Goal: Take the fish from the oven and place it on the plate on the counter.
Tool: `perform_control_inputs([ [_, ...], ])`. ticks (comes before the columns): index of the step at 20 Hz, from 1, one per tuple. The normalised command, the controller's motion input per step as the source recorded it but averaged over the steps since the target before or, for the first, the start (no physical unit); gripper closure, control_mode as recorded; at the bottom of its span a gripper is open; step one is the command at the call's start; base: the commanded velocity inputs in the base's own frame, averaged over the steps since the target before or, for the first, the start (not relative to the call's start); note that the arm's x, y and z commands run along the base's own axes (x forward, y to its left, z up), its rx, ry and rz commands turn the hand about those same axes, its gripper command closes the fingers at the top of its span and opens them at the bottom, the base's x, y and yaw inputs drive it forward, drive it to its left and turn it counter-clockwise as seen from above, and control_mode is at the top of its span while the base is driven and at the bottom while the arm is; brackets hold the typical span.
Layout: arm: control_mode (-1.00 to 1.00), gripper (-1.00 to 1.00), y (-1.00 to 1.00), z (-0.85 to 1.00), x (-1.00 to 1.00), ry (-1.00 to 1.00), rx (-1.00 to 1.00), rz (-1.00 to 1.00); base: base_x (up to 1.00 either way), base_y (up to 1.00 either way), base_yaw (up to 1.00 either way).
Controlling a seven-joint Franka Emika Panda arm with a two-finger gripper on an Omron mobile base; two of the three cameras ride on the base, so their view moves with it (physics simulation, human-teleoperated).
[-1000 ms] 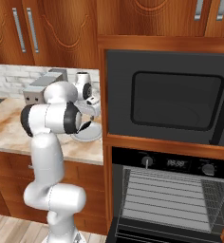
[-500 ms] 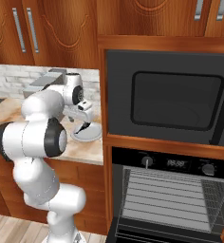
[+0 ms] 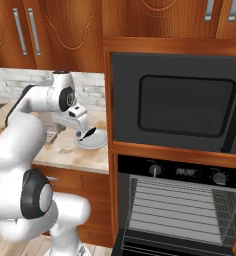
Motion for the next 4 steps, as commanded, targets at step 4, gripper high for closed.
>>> perform_control_inputs([
  [4,-1.0,-1.0,0.0,0.72,-1.0,-0.09,0.0,0.0,0.0,0.0,0.0],
])
